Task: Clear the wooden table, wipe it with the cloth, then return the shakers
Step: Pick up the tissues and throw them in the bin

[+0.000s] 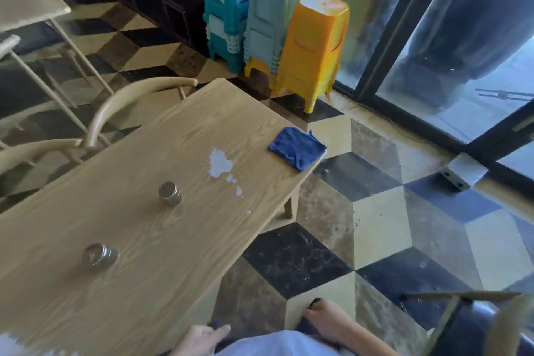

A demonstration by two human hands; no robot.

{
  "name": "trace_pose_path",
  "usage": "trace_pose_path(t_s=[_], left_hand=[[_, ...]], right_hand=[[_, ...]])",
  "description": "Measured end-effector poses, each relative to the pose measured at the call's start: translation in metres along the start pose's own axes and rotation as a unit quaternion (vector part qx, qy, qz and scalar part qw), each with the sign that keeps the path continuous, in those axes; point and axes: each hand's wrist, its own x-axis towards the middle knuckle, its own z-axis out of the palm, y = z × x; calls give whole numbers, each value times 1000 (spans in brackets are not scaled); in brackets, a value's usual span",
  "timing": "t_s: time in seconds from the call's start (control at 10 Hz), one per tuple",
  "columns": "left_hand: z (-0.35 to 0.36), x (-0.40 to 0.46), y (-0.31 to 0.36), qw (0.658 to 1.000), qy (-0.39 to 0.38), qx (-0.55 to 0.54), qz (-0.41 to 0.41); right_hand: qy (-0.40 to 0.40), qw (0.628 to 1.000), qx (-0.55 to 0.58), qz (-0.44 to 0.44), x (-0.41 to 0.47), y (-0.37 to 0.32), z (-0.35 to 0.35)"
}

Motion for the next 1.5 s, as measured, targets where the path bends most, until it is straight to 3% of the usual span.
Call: trace_pose_path(t_s=[0.1,0.3,0.5,0.7,0.9,1.0,1.1,1.2,1.3,1.4,1.5], left_hand=[[36,16,19,996,74,-38,-22],[85,23,91,982,63,168,-61],[104,2,193,981,77,177,-19],[155,-1,274,946,-28,312,82],[165,42,357,921,-44,382,64],[154,79,419,900,-70,426,63],[146,104,476,919,-103,377,46],[141,116,515,938,-96,333,27],[132,143,547,949,-95,302,11],[132,141,560,955,-91,275,61],[134,140,562,965,-38,256,41]], right_hand=[[-14,999,31,-4,-5,42,-40],[5,985,164,57,1,156,-109],[-10,983,166,77,13,224,-119],[-8,978,189,91,35,230,-125],[-15,953,245,177,58,247,-158],[-46,976,156,148,81,243,-185],[-68,945,225,228,108,235,-221],[3,939,239,249,115,203,-277],[24,991,13,130,109,152,-347],[85,963,210,144,148,133,-363],[96,977,165,96,170,111,-382]])
